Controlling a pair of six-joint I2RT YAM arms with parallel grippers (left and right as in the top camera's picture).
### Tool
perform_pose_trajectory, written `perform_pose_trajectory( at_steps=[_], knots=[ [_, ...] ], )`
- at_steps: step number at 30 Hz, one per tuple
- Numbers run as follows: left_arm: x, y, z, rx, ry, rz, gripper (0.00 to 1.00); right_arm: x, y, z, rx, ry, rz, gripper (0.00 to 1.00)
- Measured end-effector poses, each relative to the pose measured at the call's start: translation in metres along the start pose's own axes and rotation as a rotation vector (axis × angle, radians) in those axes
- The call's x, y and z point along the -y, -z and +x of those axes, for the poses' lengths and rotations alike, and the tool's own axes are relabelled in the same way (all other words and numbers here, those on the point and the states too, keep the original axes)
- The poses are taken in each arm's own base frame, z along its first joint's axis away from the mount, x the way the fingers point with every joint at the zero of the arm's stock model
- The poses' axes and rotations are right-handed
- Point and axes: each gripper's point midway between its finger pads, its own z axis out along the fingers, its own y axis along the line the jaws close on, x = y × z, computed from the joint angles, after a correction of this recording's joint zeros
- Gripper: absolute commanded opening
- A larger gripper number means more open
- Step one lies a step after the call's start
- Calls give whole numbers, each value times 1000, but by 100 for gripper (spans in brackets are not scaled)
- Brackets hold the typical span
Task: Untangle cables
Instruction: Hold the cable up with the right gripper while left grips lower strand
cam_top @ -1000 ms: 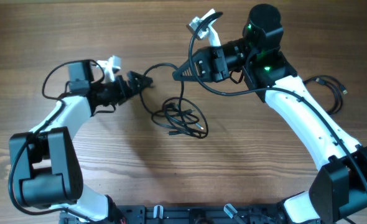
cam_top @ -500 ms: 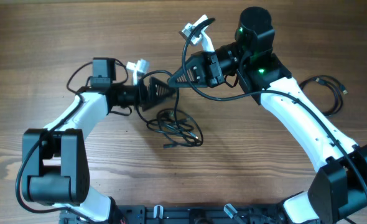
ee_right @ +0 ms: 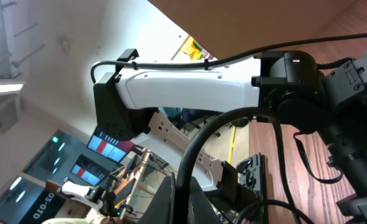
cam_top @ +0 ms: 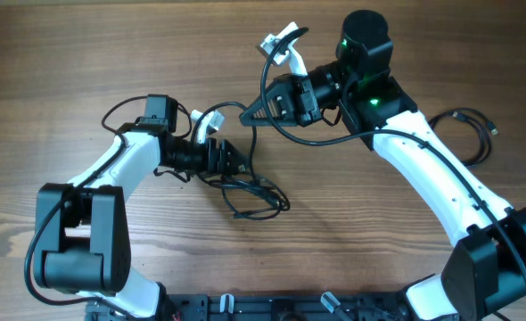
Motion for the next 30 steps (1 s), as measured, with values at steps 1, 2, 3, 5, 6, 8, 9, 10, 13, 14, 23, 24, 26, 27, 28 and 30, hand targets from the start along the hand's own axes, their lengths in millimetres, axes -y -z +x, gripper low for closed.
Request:
perform_pose_trajectory(
  at_steps=[1, 2, 3, 5, 6, 8, 9, 10, 13, 14, 23, 24, 26, 27, 28, 30],
  knots=[
    [-1, 0, 1, -3, 3, -6, 47, 0, 0, 0, 0, 1, 0, 4],
    [-2, 0, 2, -8, 8, -10, 46, 0, 0, 0, 0, 1, 0, 4],
    [-2, 0, 4, -13, 14, -13, 43, 0, 0, 0, 0, 3, 0, 4],
    [-3, 0, 6, -21, 26, -18, 51, 0, 0, 0, 0, 6, 0, 4],
    [-3, 0, 8, -27, 33, -19, 55, 0, 0, 0, 0, 6, 0, 4],
    [-3, 0, 12, -40, 50, -21, 65, 1, 0, 0, 0, 5, 0, 4],
    [-3, 0, 13, -42, 47, -20, 71, 1, 0, 1, 0, 3, 0, 4],
    [-3, 0, 13, -44, 47, -19, 75, 1, 0, 1, 0, 3, 0, 4],
    [1, 0, 14, -45, 8, 5, 83, 3, 0, 1, 0, -5, 0, 4],
    [4, 0, 12, -41, -25, 25, 83, 4, 0, 1, 0, -11, 0, 4],
    [20, 1, 18, -54, -90, 113, 67, 13, 0, 2, 0, -36, 0, 4],
    [22, -1, 25, -81, -68, 116, 64, 13, 0, 2, 0, -36, 0, 4],
    [27, -5, 33, -115, -62, 119, 62, 13, 0, 2, 0, -36, 0, 4],
    [29, -9, 37, -133, -67, 122, 60, 13, 0, 2, 0, -36, 0, 4],
    [32, -11, 41, -148, -70, 123, 60, 13, 0, 2, 0, -36, 0, 4],
    [36, -16, 49, -182, -65, 125, 55, 13, 0, 2, 0, -36, 0, 4]
  ],
)
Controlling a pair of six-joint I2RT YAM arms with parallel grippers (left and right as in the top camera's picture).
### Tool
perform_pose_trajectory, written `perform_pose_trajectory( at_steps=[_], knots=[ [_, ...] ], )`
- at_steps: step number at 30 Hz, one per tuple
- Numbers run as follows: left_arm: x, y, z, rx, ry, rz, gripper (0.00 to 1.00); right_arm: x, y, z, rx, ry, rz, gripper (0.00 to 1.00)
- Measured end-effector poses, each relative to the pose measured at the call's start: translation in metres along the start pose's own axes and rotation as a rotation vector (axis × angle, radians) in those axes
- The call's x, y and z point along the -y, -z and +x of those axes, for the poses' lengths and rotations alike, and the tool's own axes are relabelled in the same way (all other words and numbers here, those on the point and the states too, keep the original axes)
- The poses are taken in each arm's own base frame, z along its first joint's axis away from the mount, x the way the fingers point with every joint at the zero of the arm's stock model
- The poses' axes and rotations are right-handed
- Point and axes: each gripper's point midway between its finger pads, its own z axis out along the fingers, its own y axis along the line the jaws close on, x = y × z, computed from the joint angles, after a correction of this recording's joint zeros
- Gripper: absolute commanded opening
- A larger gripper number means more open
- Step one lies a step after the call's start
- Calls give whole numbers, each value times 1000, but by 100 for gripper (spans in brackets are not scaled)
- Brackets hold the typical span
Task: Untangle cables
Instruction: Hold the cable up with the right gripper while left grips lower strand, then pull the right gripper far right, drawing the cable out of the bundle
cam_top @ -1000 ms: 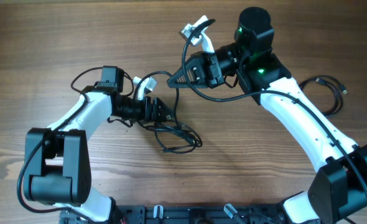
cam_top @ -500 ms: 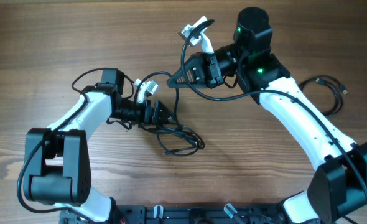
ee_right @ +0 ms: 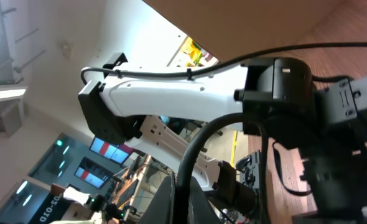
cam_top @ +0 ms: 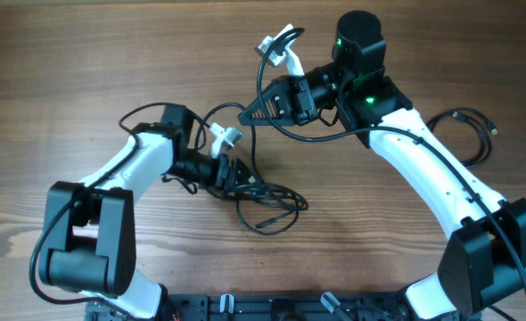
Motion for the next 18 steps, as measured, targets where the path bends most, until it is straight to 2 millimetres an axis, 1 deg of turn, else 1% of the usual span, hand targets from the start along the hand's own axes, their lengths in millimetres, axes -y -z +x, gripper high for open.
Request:
perform_pose_trajectory(
  at_steps=[2, 3, 6, 7, 8, 9, 10, 12, 15, 16, 17, 18],
  knots=[
    [3, -5, 8, -35, 12, -3, 45, 0, 0, 0, 0, 0, 0, 4],
    [3, -8, 11, -51, 14, -9, 38, 0, 0, 0, 0, 0, 0, 4],
    [2, -10, 15, -69, 12, -27, 33, 0, 0, 0, 0, 0, 0, 4],
    [1, -10, 15, -70, 12, -33, 29, 0, 0, 0, 0, 0, 0, 4],
    [0, -10, 15, -71, 12, -38, 18, 0, 0, 0, 0, 0, 0, 4],
    [0, -10, 15, -72, 14, -40, 10, 0, 0, 0, 0, 0, 0, 4],
    [-1, -10, 15, -72, 15, -43, 6, 0, 0, 0, 0, 0, 0, 4],
    [-4, -10, 16, -75, 18, -62, 4, 0, 0, 0, 0, 0, 0, 4],
    [-23, -8, 12, -66, 53, -170, 4, 0, 0, 0, 0, 6, 0, 4],
    [-33, -6, 9, -54, 89, -232, 4, 0, 0, 0, 1, 14, 0, 4],
    [-50, -2, 5, -30, 138, -330, 4, 0, 1, 0, 2, 24, 2, 5],
    [-60, 2, 3, -13, 181, -392, 4, 1, 2, -1, 5, 30, 3, 4]
  ],
)
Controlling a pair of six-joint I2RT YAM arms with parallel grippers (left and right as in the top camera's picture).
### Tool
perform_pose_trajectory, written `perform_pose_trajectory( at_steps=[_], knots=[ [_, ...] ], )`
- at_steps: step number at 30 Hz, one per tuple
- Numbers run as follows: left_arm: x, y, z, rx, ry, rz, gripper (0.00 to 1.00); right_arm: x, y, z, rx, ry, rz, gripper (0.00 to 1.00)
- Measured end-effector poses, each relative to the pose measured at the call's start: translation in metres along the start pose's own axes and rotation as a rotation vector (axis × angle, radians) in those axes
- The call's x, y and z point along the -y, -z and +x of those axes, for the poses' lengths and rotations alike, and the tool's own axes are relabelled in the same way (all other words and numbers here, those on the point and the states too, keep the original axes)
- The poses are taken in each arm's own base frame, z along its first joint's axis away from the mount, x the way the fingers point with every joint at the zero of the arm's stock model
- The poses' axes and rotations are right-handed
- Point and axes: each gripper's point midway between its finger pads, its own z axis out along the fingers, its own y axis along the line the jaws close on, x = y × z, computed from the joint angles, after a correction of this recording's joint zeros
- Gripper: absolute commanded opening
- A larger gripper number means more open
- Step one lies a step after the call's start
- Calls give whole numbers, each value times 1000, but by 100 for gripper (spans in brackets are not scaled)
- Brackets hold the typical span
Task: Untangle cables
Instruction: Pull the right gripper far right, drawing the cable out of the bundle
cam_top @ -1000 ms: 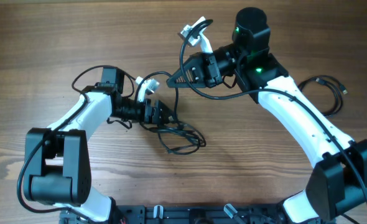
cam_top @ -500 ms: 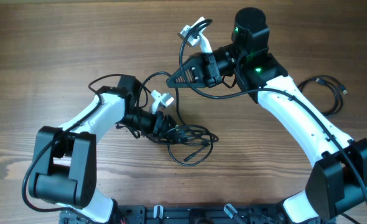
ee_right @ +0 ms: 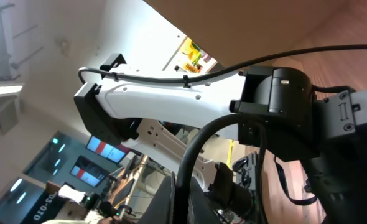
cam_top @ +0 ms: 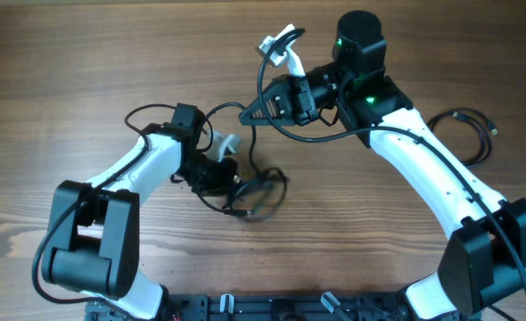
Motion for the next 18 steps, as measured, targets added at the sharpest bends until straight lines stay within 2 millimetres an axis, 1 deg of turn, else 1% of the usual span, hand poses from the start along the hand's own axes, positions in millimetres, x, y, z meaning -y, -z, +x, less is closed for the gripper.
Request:
perform_pose_trajectory(
  at_steps=[2, 3, 7, 8, 10, 12, 14, 15, 16, 17, 18],
  knots=[
    [-20, 2, -6, 33, 95, -111, 4, 3, 4, -1, 9, 8, 7, 4],
    [-34, 5, -9, 58, 154, -183, 4, 5, 7, -2, 15, 8, 12, 4],
    [-70, 19, -14, 125, 318, -343, 4, 21, 20, -6, 69, -26, 64, 4],
    [-76, 22, -15, 140, 346, -370, 4, 30, 25, -5, 93, -69, 93, 4],
    [-92, 31, -16, 174, 409, -425, 4, 54, 38, 2, 145, -173, 178, 4],
    [-104, 40, -18, 205, 463, -456, 4, 83, 56, 13, 198, -270, 307, 4],
    [-114, 47, -20, 236, 507, -471, 4, 114, 80, 30, 238, -361, 489, 4],
    [-119, 51, -22, 252, 530, -469, 4, 125, 92, 36, 249, -387, 565, 4],
    [-125, 56, -23, 272, 551, -468, 4, 140, 110, 46, 260, -415, 679, 4],
    [-132, 62, -24, 294, 579, -463, 4, 149, 124, 53, 266, -438, 755, 4],
    [-138, 66, -25, 313, 600, -458, 4, 159, 144, 61, 276, -462, 851, 4]
  ],
)
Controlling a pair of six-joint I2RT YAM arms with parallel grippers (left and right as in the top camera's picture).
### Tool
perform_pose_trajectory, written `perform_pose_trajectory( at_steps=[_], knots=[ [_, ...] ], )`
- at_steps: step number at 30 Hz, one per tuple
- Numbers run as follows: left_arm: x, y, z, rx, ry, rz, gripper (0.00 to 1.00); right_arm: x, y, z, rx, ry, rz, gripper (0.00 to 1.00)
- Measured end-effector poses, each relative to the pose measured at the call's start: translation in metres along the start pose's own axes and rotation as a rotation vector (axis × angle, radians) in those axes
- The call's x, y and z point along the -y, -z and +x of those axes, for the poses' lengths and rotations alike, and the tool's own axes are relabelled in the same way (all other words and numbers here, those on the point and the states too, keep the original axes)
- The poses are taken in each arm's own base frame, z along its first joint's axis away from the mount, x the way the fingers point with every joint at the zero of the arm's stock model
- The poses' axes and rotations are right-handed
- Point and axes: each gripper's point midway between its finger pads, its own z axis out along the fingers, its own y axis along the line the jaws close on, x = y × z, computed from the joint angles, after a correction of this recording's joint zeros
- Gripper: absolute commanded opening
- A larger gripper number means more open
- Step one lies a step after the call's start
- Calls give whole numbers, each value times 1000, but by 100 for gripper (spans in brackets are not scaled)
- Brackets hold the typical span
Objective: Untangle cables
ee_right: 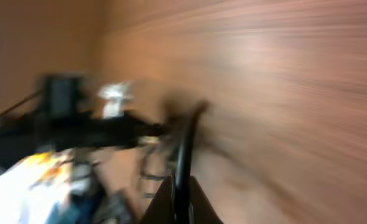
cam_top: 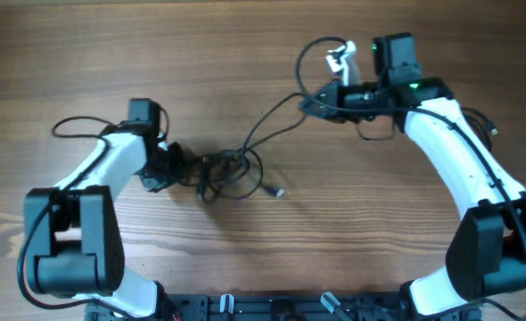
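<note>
Black cables form a knotted tangle (cam_top: 229, 169) on the wooden table, left of centre. My left gripper (cam_top: 179, 168) is at the tangle's left side, shut on its strands. One black cable (cam_top: 267, 123) runs up from the tangle to my right gripper (cam_top: 308, 102), which is shut on it at the back right. In the blurred right wrist view the same cable (ee_right: 185, 143) passes between the right gripper's (ee_right: 181, 194) fingers. A loose plug end (cam_top: 277, 191) lies right of the tangle.
A second black cable (cam_top: 488, 132) lies at the table's right edge behind the right arm. The left arm's own cable loops out at the far left (cam_top: 67, 127). The wooden table (cam_top: 352, 232) stretches toward the front.
The left gripper has moved left with the tangle. The right gripper has moved right with its cable. The cable between them now runs out longer, and the right wrist view is blurred.
The right gripper held a black cable at the back centre while the left gripper held the tangle just below it. The left gripper then sat a little lower and nearer. Now both grippers are far apart and the tangle is drawn out.
</note>
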Motion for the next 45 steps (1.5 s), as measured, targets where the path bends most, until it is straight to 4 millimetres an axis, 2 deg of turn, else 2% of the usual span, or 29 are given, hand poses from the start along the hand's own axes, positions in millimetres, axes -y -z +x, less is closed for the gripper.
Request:
perform_pose_trajectory(
  at_steps=[3, 5, 9, 10, 14, 16, 18, 19, 20, 22, 24, 25, 26, 27, 28, 29, 30, 31, 32, 34, 35, 38, 39, 40, 42, 45],
  knots=[
    [-13, 3, -11, 15, 74, 26, 4, 44, 21, -9, 52, -56, 150, 4],
    [-12, 2, -10, -3, 110, 69, 4, 58, 29, -11, 64, -94, 172, 4],
    [-9, 2, -4, -43, 158, 132, 4, 71, 45, -11, 75, -187, 157, 4],
    [-7, 1, 0, -66, 179, 159, 4, 77, 57, -12, 90, -239, 129, 4],
    [2, 0, 2, -82, 201, 227, 4, 80, 88, -29, 149, -278, 107, 4],
    [-16, 2, -8, -36, 259, 176, 4, 98, 140, -66, 310, -255, 207, 4],
    [-33, 5, -17, 4, 306, 139, 4, 109, 185, -80, 417, -264, 288, 4],
    [-39, 6, -20, 19, 321, 121, 4, 113, 221, -85, 498, -270, 360, 4],
    [-41, 6, -21, 28, 325, 111, 4, 108, 245, -86, 552, -262, 418, 4],
    [-42, 6, -22, 34, 326, 103, 4, 91, 269, -88, 611, -228, 492, 4],
    [-42, 6, -23, 39, 326, 100, 4, 76, 277, -84, 631, -210, 528, 4],
    [-42, 6, -23, 39, 326, 101, 4, 71, 278, -78, 624, -212, 543, 5],
    [-42, 6, -23, 39, 326, 102, 13, 69, 276, -73, 606, -221, 549, 6],
    [-42, 6, -23, 39, 325, 102, 28, 68, 269, -66, 575, -236, 550, 11],
    [-42, 6, -23, 40, 323, 101, 37, 67, 263, -61, 547, -241, 550, 12],
    [-40, 7, -24, 41, 324, 113, 47, 64, 253, -57, 509, -231, 546, 14],
    [-37, 8, -26, 47, 313, 128, 52, 60, 243, -53, 473, -216, 540, 15],
    [-32, 10, -28, 51, 297, 152, 60, 51, 223, -48, 413, -176, 519, 17],
    [-29, 11, -30, 51, 264, 172, 62, 45, 213, -46, 387, -154, 508, 18],
    [-26, 13, -26, 31, 236, 184, 65, 35, 195, -42, 340, -116, 489, 28],
    [-27, 14, -20, 2, 218, 177, 66, 25, 175, -35, 290, -80, 469, 30],
    [-30, 16, -6, -52, 213, 157, 69, 8, 143, -23, 211, -26, 436, 38],
    [-30, 18, -4, -58, 209, 157, 72, 2, 133, -20, 189, -11, 425, 53],
    [-28, 23, -5, -49, 202, 167, 79, -3, 123, -17, 167, 0, 414, 56],
    [-19, 45, -14, 19, 174, 213, 84, -12, 103, -15, 136, 15, 391, 56],
    [-6, 78, -22, 118, 135, 281, 85, -21, 71, -14, 95, 8, 361, 52]
  ],
)
